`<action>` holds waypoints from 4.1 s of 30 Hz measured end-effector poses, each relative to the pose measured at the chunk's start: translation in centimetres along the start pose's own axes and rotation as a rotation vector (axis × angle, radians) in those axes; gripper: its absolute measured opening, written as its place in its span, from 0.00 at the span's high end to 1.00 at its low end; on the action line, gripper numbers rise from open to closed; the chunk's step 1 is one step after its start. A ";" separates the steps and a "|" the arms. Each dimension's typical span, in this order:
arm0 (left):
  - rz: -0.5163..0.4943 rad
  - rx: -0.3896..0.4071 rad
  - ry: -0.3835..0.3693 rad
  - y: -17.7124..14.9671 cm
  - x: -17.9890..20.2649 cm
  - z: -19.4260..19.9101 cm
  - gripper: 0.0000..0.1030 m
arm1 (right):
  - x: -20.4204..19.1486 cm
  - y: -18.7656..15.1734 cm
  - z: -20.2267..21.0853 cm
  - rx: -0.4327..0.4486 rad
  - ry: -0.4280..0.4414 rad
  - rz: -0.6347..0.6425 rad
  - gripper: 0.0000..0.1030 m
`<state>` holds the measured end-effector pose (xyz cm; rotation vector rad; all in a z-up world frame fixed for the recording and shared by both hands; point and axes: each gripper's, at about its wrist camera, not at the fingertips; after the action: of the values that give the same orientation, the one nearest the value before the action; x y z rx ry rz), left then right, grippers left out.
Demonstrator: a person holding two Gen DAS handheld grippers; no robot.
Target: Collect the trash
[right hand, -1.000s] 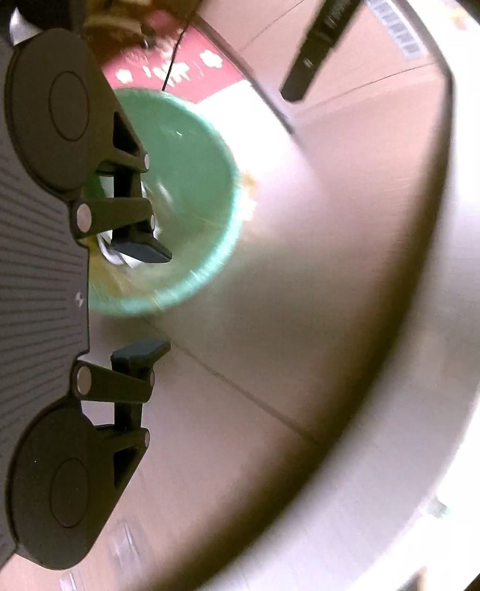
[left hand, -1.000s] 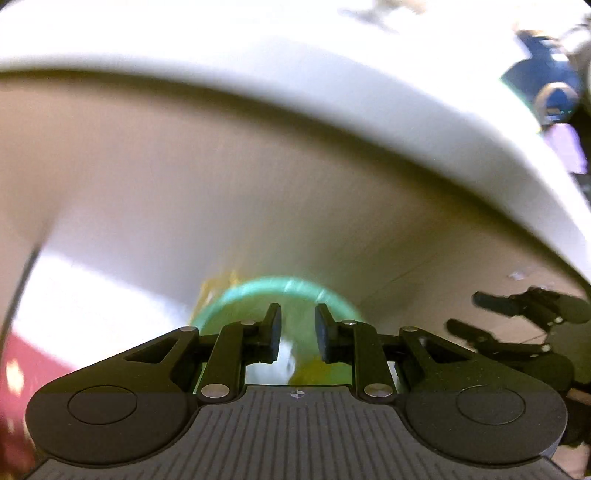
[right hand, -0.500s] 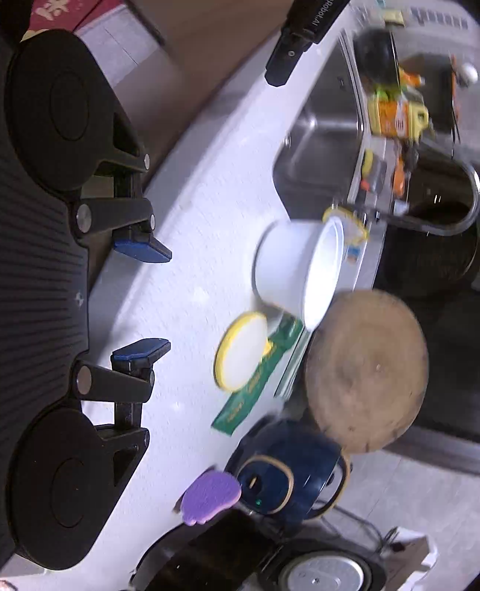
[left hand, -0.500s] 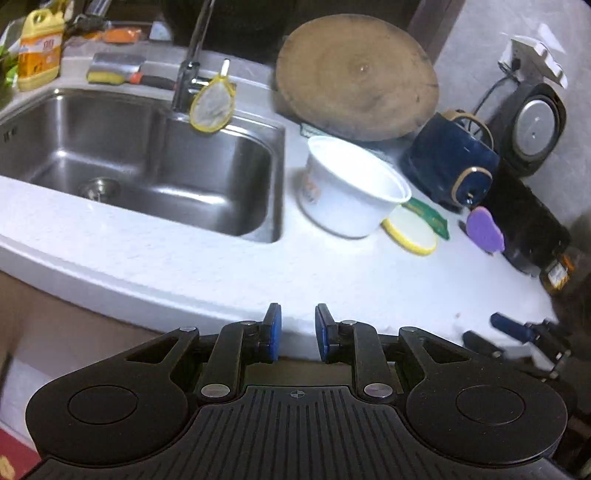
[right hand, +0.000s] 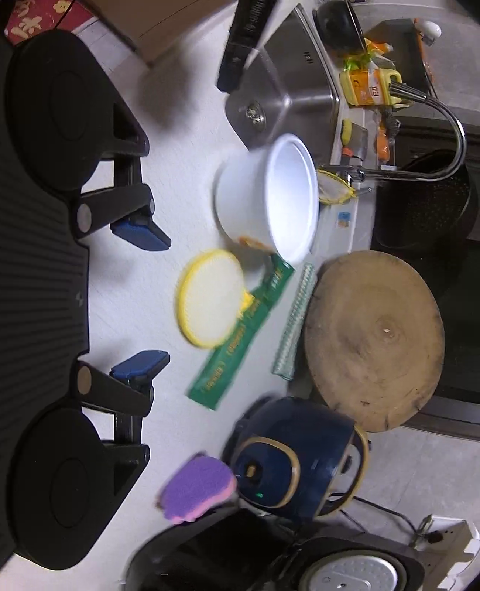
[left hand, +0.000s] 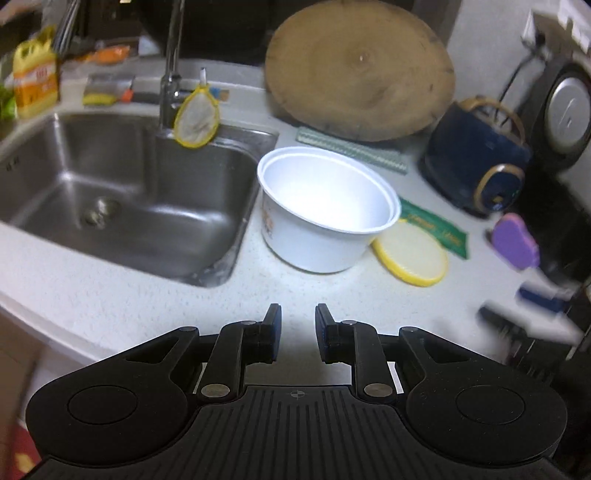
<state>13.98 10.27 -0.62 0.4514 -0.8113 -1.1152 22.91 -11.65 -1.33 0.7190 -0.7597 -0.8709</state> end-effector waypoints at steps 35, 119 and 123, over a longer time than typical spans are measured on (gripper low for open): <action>0.070 0.101 -0.050 0.8 -2.0 2.4 0.78 | -4.5 4.0 -4.6 -0.161 0.217 -0.104 0.80; 0.163 0.037 -0.059 -1.1 -3.9 0.6 0.77 | 2.7 -0.9 -4.0 -0.167 0.188 -0.216 0.39; 0.164 0.039 -0.046 -1.2 -3.8 0.8 0.77 | 0.7 -0.3 -6.9 -0.189 0.207 -0.178 0.39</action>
<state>11.84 13.35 -2.20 0.3862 -0.8954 -0.9620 28.68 -10.81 -5.01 0.7021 -0.4269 -0.9970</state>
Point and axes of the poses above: each gripper's, at about its wrist camera, not at the fingertips, and z roughly against the way its jaws point, x to its right, y to its top, and after that the axes turned 14 degrees about -y, right-handed
